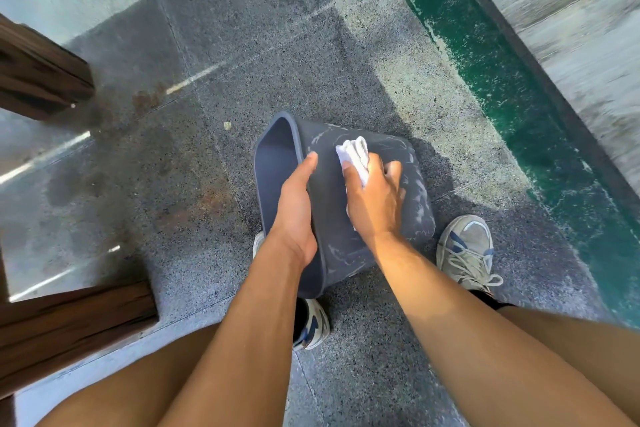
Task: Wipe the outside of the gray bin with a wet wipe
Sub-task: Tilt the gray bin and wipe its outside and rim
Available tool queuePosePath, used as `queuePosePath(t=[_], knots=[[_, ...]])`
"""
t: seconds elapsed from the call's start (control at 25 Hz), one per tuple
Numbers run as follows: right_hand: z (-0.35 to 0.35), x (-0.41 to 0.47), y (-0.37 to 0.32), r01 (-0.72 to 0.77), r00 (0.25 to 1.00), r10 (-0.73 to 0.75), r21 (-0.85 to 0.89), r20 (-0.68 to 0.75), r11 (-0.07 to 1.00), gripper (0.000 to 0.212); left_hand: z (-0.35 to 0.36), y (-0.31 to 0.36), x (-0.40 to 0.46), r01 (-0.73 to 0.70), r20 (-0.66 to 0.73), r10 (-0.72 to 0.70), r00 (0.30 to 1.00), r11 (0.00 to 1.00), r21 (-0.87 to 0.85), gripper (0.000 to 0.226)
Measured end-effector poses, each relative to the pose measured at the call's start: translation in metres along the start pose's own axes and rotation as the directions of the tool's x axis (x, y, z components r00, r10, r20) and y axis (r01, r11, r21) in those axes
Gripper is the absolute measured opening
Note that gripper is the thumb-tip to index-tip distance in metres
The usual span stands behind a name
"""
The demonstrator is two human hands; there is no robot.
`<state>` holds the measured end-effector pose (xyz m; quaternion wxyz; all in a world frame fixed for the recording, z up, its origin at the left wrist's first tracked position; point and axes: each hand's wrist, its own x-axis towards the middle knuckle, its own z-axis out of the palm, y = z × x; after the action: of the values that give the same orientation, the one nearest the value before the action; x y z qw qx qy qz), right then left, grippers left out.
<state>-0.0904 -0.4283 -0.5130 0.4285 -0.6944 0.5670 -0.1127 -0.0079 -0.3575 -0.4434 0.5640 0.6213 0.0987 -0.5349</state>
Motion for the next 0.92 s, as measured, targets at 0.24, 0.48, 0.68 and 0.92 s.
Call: queuePosePath(t=[0.24,0.48,0.68,0.92], knots=[[0.002,0.013,0.024,-0.014,1.000,0.013,-0.047,-0.021,0.999,0.037,-0.001,0.000,0.003,0.024,-0.225,0.015,0.974,0.985,0.170,0.023],[-0.003,0.030,0.054,-0.087,0.996,0.081,-0.157,-0.044,0.984,0.039,-0.005,0.001,0.007,0.022,-0.268,0.013,0.963,0.991,0.129,0.064],[-0.007,0.050,0.081,-0.167,0.985,0.161,-0.104,-0.068,0.980,0.037,0.009,0.008,0.004,0.070,-0.366,0.042,0.930,0.955,0.288,0.072],[-0.012,0.069,0.106,-0.150,0.984,0.138,-0.110,-0.116,0.983,0.040,0.010,0.012,0.006,0.018,-0.383,0.181,0.906,0.886,0.463,0.059]])
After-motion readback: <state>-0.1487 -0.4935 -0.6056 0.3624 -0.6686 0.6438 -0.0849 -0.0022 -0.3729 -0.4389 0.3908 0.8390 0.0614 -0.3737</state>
